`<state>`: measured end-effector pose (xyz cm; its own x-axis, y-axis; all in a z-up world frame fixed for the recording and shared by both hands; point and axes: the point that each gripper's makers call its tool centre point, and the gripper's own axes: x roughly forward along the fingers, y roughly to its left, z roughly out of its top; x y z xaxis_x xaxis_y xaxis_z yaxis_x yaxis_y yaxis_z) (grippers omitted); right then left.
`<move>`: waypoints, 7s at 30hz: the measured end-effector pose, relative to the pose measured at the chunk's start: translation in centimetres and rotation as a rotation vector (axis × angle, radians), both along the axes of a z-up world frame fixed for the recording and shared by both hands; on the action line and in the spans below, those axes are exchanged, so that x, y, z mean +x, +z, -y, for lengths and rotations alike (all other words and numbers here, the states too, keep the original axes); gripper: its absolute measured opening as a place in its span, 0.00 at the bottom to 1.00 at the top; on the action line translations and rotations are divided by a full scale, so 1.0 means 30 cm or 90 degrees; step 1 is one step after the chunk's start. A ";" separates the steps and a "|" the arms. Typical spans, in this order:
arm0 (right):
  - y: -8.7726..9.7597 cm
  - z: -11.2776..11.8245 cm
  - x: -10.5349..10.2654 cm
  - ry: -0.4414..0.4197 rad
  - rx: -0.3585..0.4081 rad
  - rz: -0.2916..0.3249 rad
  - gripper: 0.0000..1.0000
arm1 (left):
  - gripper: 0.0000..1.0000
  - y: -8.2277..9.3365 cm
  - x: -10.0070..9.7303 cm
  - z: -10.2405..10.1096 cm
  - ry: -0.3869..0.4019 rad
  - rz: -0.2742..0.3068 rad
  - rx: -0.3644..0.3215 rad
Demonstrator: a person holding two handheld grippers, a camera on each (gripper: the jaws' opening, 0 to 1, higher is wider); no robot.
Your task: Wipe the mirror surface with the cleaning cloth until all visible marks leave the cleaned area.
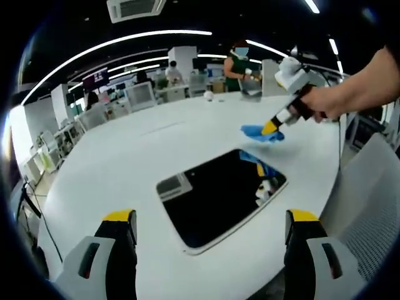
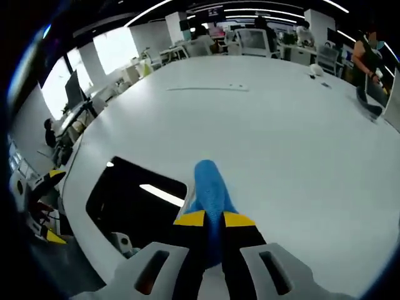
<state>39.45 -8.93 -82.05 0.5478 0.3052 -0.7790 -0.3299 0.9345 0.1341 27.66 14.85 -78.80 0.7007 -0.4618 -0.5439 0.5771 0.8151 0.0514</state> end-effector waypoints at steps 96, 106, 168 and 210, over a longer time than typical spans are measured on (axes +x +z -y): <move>-0.109 -0.273 0.009 -0.004 -0.098 -0.031 0.03 | 1.00 0.082 0.005 -0.293 -0.001 -0.006 -0.086; -0.111 -0.385 0.023 -0.002 -0.079 -0.027 0.03 | 1.00 0.081 0.010 -0.305 -0.008 -0.005 -0.087; -0.107 -0.866 0.063 0.180 -0.129 -0.016 0.03 | 1.00 0.136 -0.050 -0.480 0.051 -0.007 -0.136; -0.110 -0.888 -0.097 0.268 -0.139 0.002 0.03 | 1.00 0.160 -0.017 -0.457 0.006 0.010 -0.109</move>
